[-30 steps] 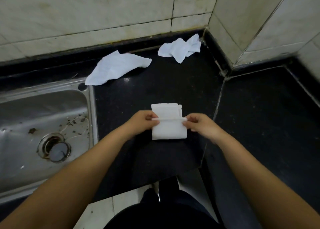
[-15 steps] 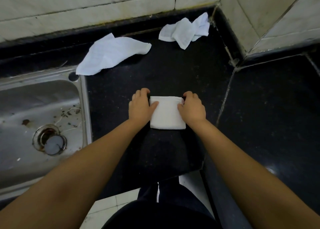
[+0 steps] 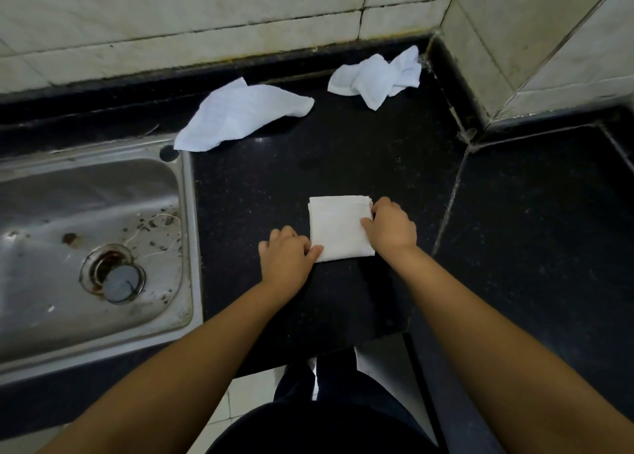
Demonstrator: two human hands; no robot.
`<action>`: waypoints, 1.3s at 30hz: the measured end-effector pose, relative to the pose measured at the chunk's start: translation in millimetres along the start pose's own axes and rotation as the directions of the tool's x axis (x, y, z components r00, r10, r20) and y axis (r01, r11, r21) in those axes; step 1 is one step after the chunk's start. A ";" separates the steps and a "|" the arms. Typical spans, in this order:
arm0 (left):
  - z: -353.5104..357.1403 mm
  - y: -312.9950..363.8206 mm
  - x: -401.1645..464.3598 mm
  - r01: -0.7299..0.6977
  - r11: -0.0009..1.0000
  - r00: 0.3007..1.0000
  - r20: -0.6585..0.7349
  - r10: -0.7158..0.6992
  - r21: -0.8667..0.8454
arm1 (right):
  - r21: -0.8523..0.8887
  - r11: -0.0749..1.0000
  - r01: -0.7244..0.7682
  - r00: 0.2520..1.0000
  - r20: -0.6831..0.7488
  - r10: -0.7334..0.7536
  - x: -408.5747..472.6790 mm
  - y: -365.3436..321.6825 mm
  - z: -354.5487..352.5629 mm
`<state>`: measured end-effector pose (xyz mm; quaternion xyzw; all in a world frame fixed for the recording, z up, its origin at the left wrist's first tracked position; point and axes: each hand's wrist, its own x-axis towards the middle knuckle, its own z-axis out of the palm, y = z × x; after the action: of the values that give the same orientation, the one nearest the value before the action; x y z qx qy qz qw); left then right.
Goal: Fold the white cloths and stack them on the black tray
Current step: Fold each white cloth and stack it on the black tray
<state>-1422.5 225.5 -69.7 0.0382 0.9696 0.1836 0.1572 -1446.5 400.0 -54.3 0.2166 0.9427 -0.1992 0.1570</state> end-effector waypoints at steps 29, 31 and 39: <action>-60.4 70.9 9.5 0.278 0.438 0.923 0.364 0.126 -0.855 | 0.936 0.291 -0.198 0.979 0.173 0.110 -72.5 37.8 -62.9; -61.9 73.1 -8.5 0.336 0.409 0.865 0.450 0.224 -0.849 | 0.966 0.224 -0.126 0.982 0.089 0.166 -107.8 47.2 -58.7; -28.4 100.9 -112.6 0.337 0.544 0.612 0.618 0.494 -0.769 | 0.999 0.036 0.007 0.847 -0.025 0.531 -274.2 101.9 -6.7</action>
<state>-1323.3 294.7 25.3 0.0847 0.5807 0.5916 0.5528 -1165.0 392.4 25.0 0.4733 0.5088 -0.6940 -0.1883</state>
